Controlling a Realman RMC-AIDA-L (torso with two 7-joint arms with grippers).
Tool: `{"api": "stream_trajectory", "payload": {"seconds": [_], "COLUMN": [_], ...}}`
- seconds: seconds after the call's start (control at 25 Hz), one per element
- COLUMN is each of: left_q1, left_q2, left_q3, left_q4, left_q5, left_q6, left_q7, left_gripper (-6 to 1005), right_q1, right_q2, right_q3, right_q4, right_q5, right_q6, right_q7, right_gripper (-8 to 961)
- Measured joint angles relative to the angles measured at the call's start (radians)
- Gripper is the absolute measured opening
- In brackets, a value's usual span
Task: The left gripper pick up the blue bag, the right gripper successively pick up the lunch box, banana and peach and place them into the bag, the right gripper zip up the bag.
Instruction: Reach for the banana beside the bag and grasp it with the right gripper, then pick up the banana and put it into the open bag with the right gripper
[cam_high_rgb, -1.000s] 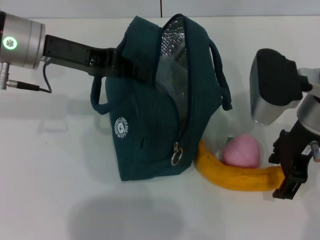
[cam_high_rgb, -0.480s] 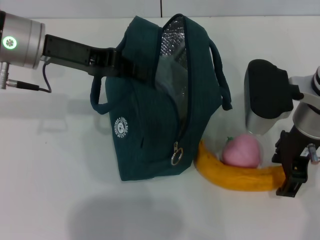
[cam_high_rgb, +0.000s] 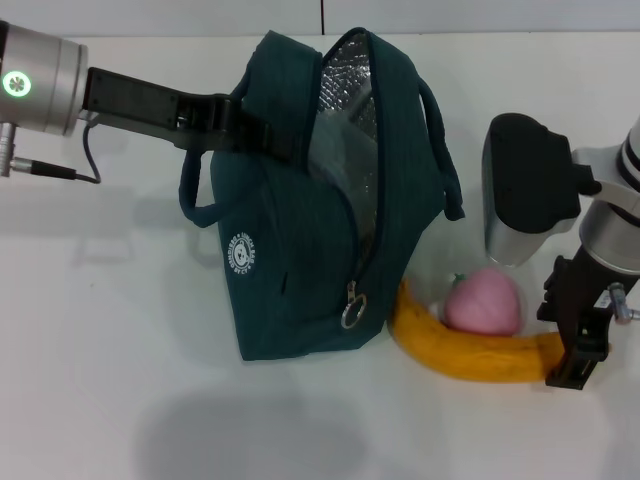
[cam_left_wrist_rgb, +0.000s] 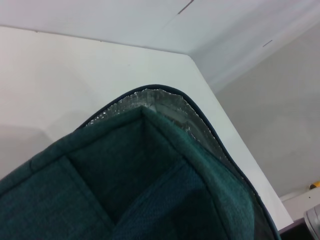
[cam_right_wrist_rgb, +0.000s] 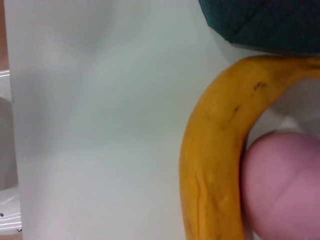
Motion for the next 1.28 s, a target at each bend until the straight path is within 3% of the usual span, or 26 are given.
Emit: {"api": "stream_trajectory", "payload": {"seconds": [0.24, 0.88, 1.08, 1.28], "left_q1": [0.000, -0.004, 0.003, 0.011], "left_q2": [0.000, 0.000, 0.001, 0.001], "left_q3": [0.000, -0.001, -0.002, -0.002], "left_q4": [0.000, 0.000, 0.000, 0.005], "left_q5": [0.000, 0.000, 0.000, -0.004], "left_q6": [0.000, -0.001, -0.001, 0.000], "left_q7": [0.000, 0.001, 0.001, 0.001], "left_gripper": [35, 35, 35, 35], "right_q1": [0.008, 0.021, 0.006, -0.020], "right_q2": [0.001, -0.001, -0.004, -0.009], "right_q3": [0.000, 0.000, 0.022, 0.110], "right_q4": [0.001, -0.020, -0.102, -0.190], "right_q5": [0.004, 0.062, 0.072, 0.072], "right_q6": [-0.003, -0.095, -0.158, -0.233], "right_q7": [0.000, -0.041, -0.056, -0.059], "right_gripper": [748, 459, 456, 453]}}
